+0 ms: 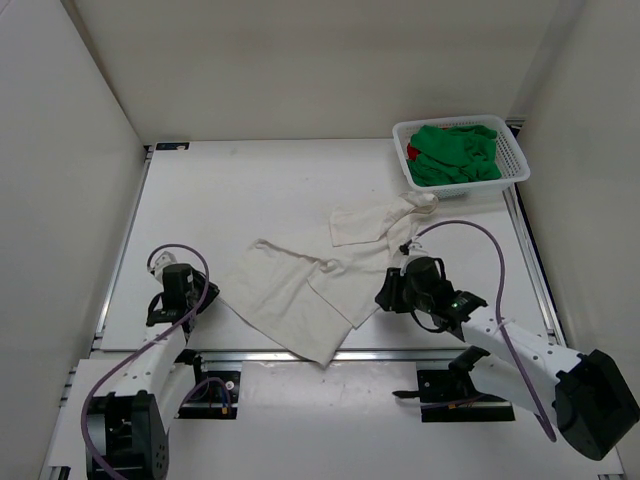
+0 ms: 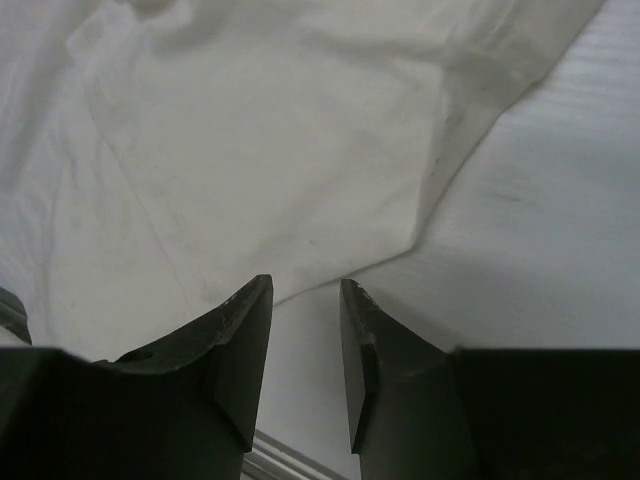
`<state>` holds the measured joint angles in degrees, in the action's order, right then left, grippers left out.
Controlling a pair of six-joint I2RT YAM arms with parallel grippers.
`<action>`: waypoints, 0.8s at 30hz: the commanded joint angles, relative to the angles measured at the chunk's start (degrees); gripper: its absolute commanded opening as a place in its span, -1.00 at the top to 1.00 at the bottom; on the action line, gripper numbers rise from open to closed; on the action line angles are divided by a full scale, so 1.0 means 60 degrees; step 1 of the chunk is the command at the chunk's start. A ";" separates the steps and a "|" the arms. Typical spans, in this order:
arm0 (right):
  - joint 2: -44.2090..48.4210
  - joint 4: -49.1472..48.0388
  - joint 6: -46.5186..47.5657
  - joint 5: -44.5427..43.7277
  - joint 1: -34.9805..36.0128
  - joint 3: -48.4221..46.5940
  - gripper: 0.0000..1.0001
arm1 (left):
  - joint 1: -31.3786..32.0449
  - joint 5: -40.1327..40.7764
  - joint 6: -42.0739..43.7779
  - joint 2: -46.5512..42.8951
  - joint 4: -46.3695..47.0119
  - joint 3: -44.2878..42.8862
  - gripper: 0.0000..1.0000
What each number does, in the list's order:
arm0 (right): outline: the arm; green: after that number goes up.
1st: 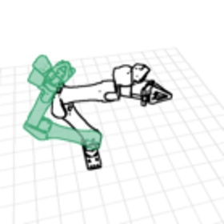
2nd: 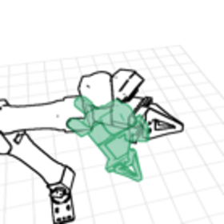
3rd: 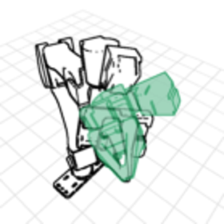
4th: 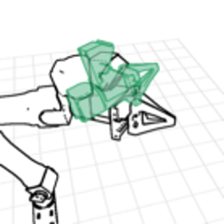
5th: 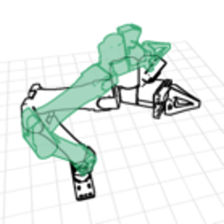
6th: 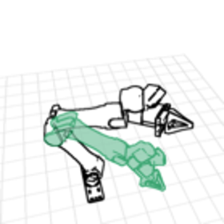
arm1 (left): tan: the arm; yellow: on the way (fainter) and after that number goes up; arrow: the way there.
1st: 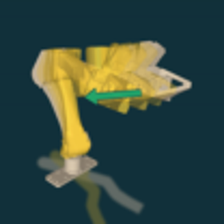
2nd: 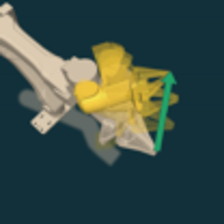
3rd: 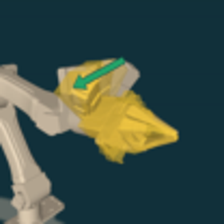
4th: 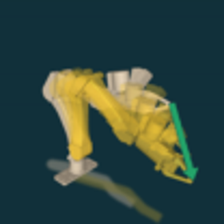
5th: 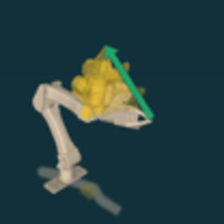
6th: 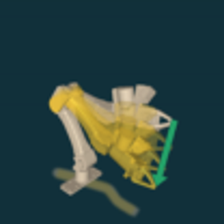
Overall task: Fold and stack the t-shirts
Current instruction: Flatten out the tshirt
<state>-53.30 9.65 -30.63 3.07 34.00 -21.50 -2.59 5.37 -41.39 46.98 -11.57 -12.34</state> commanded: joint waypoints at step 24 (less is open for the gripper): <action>-0.2220 -0.1271 -0.1135 0.0924 0.1278 0.0214 0.43 | 0.0871 0.0013 0.0584 0.0945 0.1197 -0.0624 1.00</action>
<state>-65.10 1.37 -37.30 8.86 41.60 -19.94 1.08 4.14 -39.03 53.56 -5.54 -13.43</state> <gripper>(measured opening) 0.299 0.073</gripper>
